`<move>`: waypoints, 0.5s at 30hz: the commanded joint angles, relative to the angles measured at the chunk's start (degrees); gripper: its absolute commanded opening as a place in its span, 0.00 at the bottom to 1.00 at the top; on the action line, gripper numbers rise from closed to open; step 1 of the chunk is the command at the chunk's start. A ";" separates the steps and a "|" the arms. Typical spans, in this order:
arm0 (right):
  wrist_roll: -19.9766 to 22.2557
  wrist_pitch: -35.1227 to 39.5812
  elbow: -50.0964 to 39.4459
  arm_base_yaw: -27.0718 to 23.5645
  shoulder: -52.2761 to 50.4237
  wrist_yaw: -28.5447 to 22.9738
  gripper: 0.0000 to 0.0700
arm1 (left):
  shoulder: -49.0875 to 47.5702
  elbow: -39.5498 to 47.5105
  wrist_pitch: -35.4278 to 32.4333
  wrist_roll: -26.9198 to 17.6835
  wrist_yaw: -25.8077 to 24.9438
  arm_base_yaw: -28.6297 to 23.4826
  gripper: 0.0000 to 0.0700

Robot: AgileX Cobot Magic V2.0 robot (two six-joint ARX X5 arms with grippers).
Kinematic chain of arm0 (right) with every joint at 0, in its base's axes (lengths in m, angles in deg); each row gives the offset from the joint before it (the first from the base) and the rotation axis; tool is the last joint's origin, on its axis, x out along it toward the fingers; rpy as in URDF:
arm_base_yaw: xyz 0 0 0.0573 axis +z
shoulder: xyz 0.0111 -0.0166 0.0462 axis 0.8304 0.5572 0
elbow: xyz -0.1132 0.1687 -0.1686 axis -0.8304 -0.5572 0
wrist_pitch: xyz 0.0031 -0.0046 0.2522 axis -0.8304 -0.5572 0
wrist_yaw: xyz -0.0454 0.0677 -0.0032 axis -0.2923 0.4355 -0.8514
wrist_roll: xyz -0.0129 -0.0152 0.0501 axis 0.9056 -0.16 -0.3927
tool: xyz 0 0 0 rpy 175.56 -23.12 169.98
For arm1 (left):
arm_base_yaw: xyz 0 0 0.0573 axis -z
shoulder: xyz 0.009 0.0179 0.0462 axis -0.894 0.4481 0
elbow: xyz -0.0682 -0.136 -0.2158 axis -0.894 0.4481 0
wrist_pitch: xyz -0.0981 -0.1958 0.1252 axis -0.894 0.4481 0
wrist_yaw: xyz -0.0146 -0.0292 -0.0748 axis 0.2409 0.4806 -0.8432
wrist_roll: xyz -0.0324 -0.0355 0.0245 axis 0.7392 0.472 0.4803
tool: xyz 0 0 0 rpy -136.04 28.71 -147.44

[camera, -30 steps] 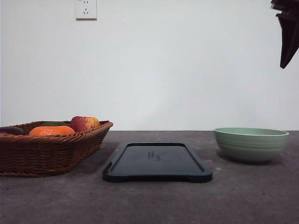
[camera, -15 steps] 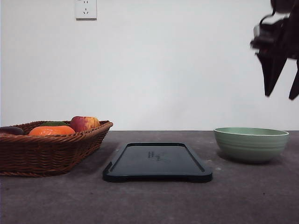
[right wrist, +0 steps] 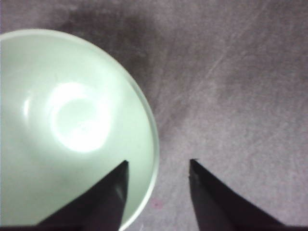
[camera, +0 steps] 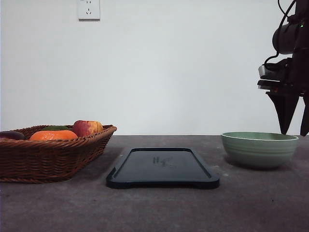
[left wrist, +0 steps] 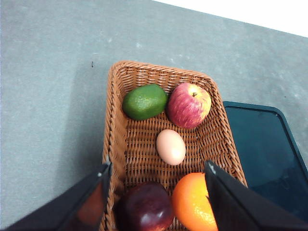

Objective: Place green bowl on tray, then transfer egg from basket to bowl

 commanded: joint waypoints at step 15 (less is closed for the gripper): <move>0.01 -5.80 5.51 -0.02 3.25 0.04 0.00 | 0.37 -1.40 -0.61 -0.13 -0.17 -0.02 0.56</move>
